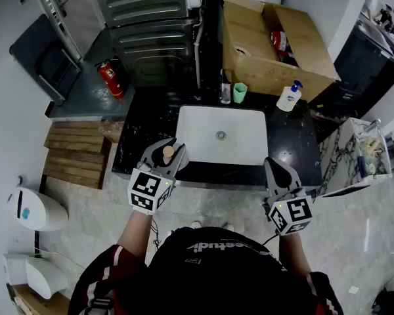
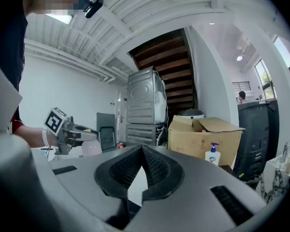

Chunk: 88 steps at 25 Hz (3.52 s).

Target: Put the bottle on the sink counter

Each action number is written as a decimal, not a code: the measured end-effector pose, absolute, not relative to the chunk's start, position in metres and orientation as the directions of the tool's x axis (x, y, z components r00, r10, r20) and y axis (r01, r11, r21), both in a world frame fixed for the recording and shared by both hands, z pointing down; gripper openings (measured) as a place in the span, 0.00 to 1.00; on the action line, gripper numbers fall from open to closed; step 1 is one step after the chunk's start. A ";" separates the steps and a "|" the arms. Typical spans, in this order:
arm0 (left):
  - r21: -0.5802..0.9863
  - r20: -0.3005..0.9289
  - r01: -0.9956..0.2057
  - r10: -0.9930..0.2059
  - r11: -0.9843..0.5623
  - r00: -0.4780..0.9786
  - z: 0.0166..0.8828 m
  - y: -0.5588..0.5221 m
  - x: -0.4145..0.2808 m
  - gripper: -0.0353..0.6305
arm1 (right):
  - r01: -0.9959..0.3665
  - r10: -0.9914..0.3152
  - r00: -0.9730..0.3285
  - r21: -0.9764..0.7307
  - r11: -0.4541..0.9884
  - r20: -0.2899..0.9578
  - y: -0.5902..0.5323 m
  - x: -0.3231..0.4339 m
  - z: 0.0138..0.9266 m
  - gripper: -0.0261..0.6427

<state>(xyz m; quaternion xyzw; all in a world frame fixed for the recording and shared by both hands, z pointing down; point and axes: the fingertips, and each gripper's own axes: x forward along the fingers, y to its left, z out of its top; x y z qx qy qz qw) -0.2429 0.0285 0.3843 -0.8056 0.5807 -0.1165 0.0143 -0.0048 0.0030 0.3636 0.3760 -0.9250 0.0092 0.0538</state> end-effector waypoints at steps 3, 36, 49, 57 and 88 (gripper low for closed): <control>-0.155 0.169 -0.934 -0.941 -0.321 0.295 0.383 0.030 -0.243 0.22 | -0.697 -0.694 -0.711 0.018 0.717 0.111 0.004 -0.004 0.365 0.10; -0.150 0.165 -0.949 -0.953 -0.277 0.252 0.378 0.027 -0.213 0.22 | -0.664 -0.661 -0.746 -0.008 0.748 0.085 -0.001 0.021 0.367 0.09; -0.169 0.176 -0.942 -0.949 -0.290 0.261 0.372 0.002 -0.154 0.22 | -0.633 -0.630 -0.772 -0.024 0.773 0.084 -0.018 0.065 0.374 0.10; -0.167 0.176 -0.907 -0.917 -0.387 0.359 0.384 -0.055 -0.118 0.22 | -0.688 -0.683 -0.723 -0.032 0.725 0.105 -0.061 0.082 0.387 0.09; -0.094 0.144 -0.747 -0.752 -0.658 0.644 0.434 -0.276 -0.049 0.22 | -0.889 -0.882 -0.449 0.024 0.457 0.141 -0.197 0.089 0.393 0.09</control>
